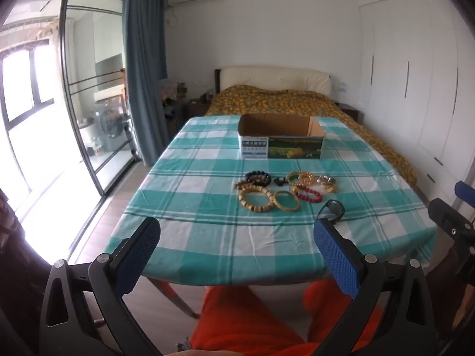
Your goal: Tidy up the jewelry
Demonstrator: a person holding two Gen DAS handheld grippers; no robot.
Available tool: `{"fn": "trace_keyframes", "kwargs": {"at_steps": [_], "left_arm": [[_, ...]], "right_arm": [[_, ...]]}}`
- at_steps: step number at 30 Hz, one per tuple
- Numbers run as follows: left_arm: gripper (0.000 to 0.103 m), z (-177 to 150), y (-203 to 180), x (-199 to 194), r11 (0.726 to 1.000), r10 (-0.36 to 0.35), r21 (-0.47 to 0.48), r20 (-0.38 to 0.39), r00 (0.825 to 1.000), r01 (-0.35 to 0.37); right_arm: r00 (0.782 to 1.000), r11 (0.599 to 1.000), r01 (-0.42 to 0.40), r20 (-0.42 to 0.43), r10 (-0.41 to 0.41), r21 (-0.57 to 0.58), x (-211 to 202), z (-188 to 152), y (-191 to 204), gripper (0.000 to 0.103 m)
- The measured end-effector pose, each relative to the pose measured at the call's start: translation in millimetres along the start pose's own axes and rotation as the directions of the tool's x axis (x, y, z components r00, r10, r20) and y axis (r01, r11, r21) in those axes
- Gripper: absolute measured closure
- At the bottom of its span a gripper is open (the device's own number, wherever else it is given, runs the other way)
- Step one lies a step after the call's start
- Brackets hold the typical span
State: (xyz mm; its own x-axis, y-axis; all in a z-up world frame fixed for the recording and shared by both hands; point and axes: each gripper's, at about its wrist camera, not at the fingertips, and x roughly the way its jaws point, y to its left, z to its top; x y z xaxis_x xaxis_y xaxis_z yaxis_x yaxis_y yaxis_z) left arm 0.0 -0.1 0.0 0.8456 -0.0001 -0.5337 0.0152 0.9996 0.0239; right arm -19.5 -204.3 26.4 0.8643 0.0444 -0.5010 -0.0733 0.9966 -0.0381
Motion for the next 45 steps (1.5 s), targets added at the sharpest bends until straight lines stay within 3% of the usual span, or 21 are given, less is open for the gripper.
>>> {"fn": "trace_keyframes", "kwargs": {"at_steps": [45], "left_arm": [[0.0, -4, -5, 4, 1.0, -0.001, 0.008, -0.013, 1.0, 0.002]], "right_arm": [[1.0, 1.0, -0.002, 0.0, 0.002, 0.003, -1, 0, -1, 0.01]]}}
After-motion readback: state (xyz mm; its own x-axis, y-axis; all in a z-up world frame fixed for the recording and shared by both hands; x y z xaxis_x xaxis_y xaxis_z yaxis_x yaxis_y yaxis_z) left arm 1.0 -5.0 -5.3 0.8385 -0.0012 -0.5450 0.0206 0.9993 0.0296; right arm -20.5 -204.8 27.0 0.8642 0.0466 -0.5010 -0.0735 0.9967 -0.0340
